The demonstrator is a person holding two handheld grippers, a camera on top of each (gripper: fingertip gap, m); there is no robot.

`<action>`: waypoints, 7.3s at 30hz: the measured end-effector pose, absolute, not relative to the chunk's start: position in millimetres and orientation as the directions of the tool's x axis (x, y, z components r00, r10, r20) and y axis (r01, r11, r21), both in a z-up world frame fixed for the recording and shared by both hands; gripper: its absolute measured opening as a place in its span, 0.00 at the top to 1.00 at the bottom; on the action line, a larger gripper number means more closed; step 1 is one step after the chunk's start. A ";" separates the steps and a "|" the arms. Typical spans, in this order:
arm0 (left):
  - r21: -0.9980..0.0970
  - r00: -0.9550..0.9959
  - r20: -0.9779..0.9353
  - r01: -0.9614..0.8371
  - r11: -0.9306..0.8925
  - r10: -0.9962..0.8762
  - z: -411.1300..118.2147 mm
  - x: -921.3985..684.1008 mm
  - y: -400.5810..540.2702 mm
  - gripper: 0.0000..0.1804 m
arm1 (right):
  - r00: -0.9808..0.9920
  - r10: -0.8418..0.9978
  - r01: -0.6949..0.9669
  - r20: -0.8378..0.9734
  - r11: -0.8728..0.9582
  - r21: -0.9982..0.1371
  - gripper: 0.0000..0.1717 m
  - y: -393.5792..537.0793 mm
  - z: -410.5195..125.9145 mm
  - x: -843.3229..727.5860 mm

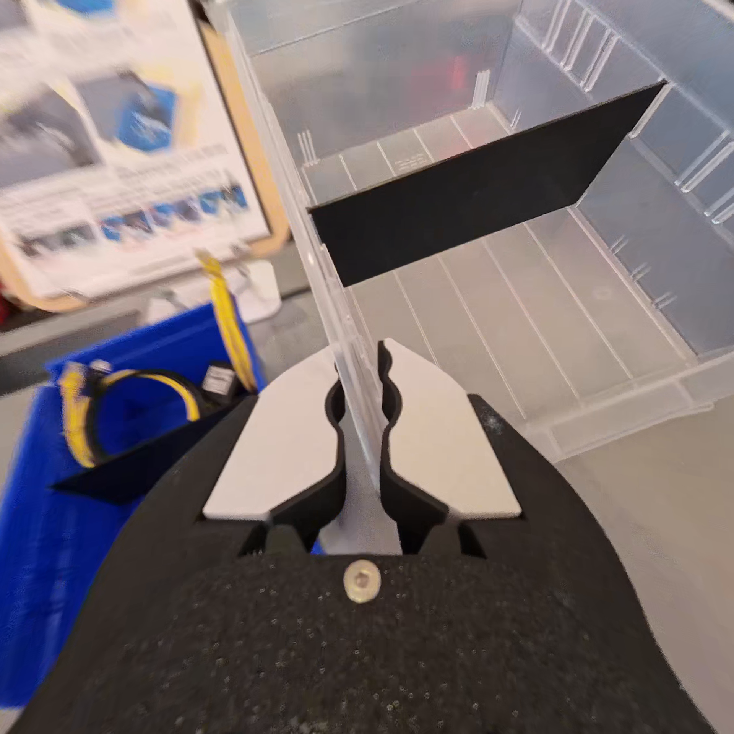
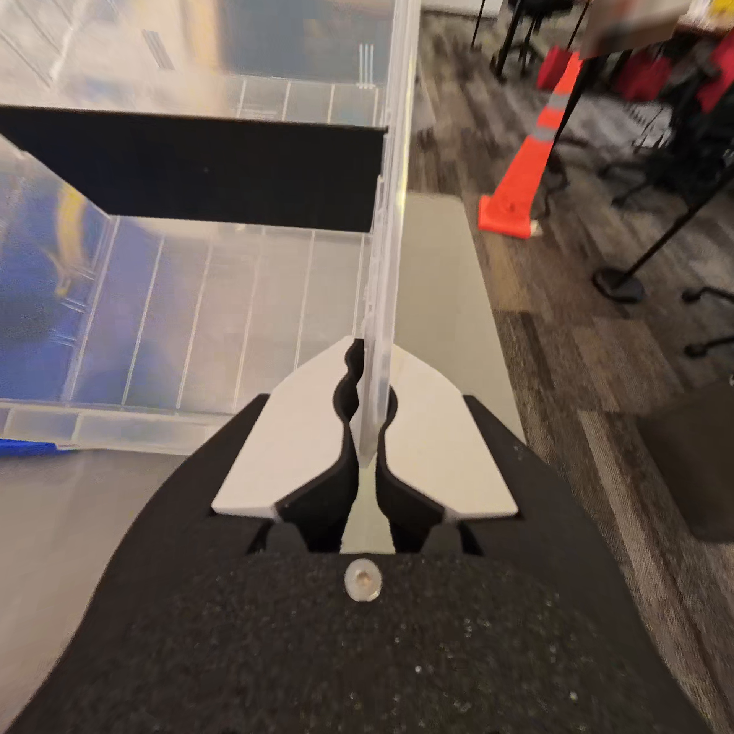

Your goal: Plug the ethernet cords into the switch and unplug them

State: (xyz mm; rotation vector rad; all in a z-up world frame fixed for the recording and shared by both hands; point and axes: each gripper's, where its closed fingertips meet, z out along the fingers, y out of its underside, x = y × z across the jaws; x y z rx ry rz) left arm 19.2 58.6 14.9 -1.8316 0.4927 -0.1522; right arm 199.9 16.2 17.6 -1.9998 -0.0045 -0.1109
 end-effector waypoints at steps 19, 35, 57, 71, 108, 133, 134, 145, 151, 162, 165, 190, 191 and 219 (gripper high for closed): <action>-0.845 0.778 0.065 -0.290 -0.449 -0.625 -100.0 58.9 71.3 0.73 | 0.986 -0.032 -0.154 -0.162 -0.539 -0.828 0.94 53.0 -128.7 257.8; -0.911 0.943 0.123 -0.016 -0.413 -0.308 -87.3 -295.0 64.9 0.63 | 0.947 0.304 0.174 0.100 -0.226 -0.958 0.63 61.9 -25.1 9.6; -0.896 0.986 -0.008 -0.080 -0.437 -0.164 -90.0 -435.9 100.7 0.98 | 0.951 0.306 0.109 -0.040 -0.454 -0.884 0.94 96.3 -109.8 -241.8; -0.923 0.952 0.248 0.176 -0.342 -0.181 -79.5 -518.1 99.5 0.82 | 0.786 0.594 0.163 -0.170 -0.465 -0.870 0.87 72.2 -111.9 -317.0; -0.968 0.910 0.059 -0.048 -0.246 -0.410 -94.7 -404.5 12.4 0.75 | 0.981 0.117 -0.119 -0.153 -0.254 -0.960 0.73 7.9 -104.4 149.2; -0.860 0.836 0.078 -0.220 -0.461 -0.543 -7.2 -327.9 179.1 0.61 | 0.970 0.140 -0.156 -0.201 -0.277 -0.948 0.76 7.6 -109.5 148.2; -0.852 0.840 0.077 -0.224 -0.473 -0.537 -10.8 -323.0 190.1 0.62 | 0.970 0.141 -0.154 -0.199 -0.278 -0.948 0.76 8.2 -109.8 147.5; -0.665 0.885 0.242 -0.147 -0.732 -0.398 -67.3 -301.8 252.6 0.99 | 0.979 0.159 -0.076 -0.126 -0.289 -0.954 0.77 5.7 -112.2 141.0; -0.868 0.880 0.164 -0.085 -0.489 -0.446 38.9 -332.9 242.5 0.99 | 0.962 0.272 0.040 -0.018 -0.206 -0.978 0.76 2.5 -91.3 102.4; -0.938 0.812 0.285 0.128 -0.321 -0.510 197.0 -335.7 200.5 0.99 | 0.735 0.678 0.140 0.024 -0.117 -0.983 0.64 64.2 0.8 -120.8; -0.945 0.781 0.293 0.147 -0.294 -0.551 218.5 -305.9 189.3 0.99 | 0.702 0.712 0.133 0.011 -0.117 -0.984 0.62 98.9 34.6 -170.7; -0.939 0.433 0.326 0.042 -0.342 -0.840 95.4 -149.5 16.4 1.00 | 0.600 0.512 0.581 0.614 0.249 -0.775 0.85 192.8 43.1 -120.4; -0.953 0.449 0.273 0.007 -0.303 -0.850 83.9 -152.9 8.1 0.98 | 0.579 0.497 0.584 0.646 0.299 -0.754 0.85 185.0 40.9 -120.1; -0.910 -0.056 -0.400 -0.089 0.404 -0.915 54.5 -162.2 22.3 0.80 | 0.238 0.648 0.512 0.724 0.550 -0.660 0.82 77.1 8.4 -156.0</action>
